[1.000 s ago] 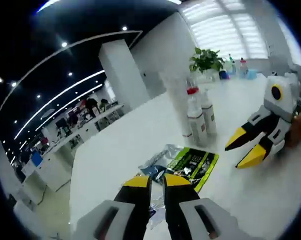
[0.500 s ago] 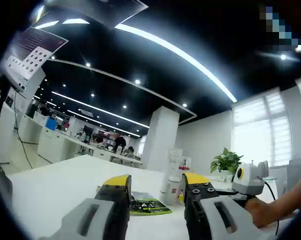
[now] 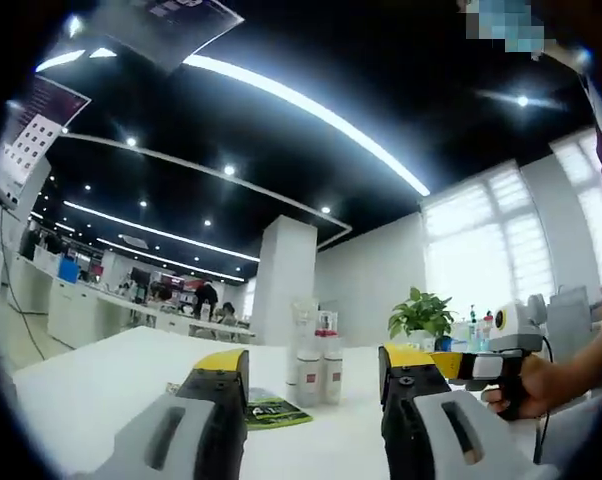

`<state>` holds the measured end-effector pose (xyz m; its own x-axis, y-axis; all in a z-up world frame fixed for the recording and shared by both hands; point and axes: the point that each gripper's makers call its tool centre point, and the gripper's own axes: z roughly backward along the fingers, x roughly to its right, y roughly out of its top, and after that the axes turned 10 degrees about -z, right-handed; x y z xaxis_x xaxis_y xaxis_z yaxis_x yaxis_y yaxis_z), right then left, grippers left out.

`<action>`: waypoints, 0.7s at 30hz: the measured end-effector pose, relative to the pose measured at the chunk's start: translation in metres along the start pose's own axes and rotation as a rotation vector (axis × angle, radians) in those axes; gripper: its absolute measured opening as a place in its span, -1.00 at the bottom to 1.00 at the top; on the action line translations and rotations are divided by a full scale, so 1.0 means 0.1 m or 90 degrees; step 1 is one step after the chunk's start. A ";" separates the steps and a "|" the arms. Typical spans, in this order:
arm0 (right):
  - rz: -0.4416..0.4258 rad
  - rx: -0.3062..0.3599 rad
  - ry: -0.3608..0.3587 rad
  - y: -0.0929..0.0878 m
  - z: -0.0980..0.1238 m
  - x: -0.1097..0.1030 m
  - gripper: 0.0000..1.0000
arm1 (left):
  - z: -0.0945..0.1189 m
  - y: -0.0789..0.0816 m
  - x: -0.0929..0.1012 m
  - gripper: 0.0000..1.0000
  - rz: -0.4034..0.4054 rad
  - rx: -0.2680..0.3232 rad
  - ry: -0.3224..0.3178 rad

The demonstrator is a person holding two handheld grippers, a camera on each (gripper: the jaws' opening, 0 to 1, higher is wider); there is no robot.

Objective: Arrange the skincare products in the storage area until every visible bottle or jar stands upright without overlapping.

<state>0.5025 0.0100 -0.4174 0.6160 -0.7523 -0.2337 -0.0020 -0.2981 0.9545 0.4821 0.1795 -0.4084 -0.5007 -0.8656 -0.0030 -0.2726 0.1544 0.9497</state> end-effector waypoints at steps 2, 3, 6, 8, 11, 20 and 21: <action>0.006 0.003 -0.002 0.06 0.11 0.04 0.19 | 0.02 0.03 -0.02 0.07 0.001 0.011 0.010; 0.005 0.001 -0.006 0.08 0.17 0.08 0.29 | 0.02 0.03 -0.02 0.06 -0.006 0.010 0.014; 0.006 -0.033 -0.023 0.05 0.29 0.19 0.62 | 0.01 -0.10 -0.03 0.09 -0.021 -0.044 0.017; 0.023 -0.040 -0.036 0.05 0.35 0.26 0.80 | 0.04 -0.19 0.04 0.23 0.011 -0.091 0.002; 0.014 -0.035 -0.033 0.13 0.48 0.29 0.81 | 0.13 -0.13 0.11 0.43 -0.040 -0.098 -0.011; -0.024 0.019 -0.181 0.23 0.96 0.54 0.77 | 0.41 0.04 0.02 0.57 0.017 -0.051 0.027; -0.016 0.024 -0.174 0.24 0.95 0.48 0.77 | 0.42 0.06 0.03 0.57 0.012 -0.049 0.026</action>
<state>0.4573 -0.0894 -0.4238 0.3804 -0.8734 -0.3042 -0.0214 -0.3371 0.9412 0.4441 0.1975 -0.4165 -0.4701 -0.8822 0.0265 -0.1991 0.1352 0.9706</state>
